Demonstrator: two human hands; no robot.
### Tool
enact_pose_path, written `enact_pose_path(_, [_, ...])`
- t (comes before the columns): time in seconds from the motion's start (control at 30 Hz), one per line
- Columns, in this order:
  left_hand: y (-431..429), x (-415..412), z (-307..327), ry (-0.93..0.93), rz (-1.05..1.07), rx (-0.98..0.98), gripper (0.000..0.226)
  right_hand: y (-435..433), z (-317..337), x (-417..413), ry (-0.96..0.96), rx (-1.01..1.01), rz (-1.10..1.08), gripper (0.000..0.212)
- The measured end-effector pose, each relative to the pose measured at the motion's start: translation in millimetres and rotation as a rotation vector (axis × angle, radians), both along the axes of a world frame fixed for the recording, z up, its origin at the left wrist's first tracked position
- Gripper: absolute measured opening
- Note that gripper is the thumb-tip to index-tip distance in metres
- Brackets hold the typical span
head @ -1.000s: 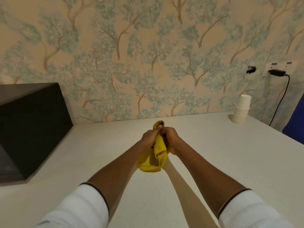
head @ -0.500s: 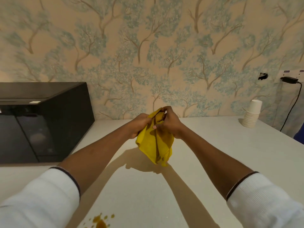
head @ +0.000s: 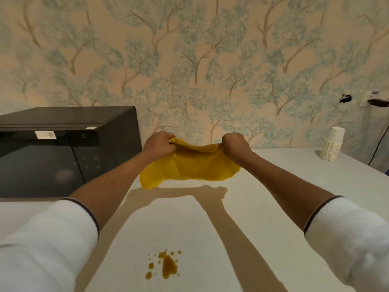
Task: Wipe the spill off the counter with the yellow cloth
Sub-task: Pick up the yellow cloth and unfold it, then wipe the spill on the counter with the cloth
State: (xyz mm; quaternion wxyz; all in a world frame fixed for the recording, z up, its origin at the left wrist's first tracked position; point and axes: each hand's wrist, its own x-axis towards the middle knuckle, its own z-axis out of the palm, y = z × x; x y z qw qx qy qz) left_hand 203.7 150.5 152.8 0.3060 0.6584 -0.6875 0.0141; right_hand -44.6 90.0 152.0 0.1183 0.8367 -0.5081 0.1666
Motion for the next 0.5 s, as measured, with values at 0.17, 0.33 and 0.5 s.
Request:
enact_pose_path(0.17, [28,38,-10,-0.556,-0.074,-0.062,0.041,38,-26,20,0.047,-0.193,0.086,0.011])
enact_pose_path(0.33, [78,71,-97,-0.586,-0.139,0.084,0.028,88,-116,25,0.225,-0.056,0.164,0.019])
enact_pose_path(0.5, [126,84,-167,-0.561,-0.177,0.426,0.038,120,-159,31,0.250,0.156,0.177,0.023])
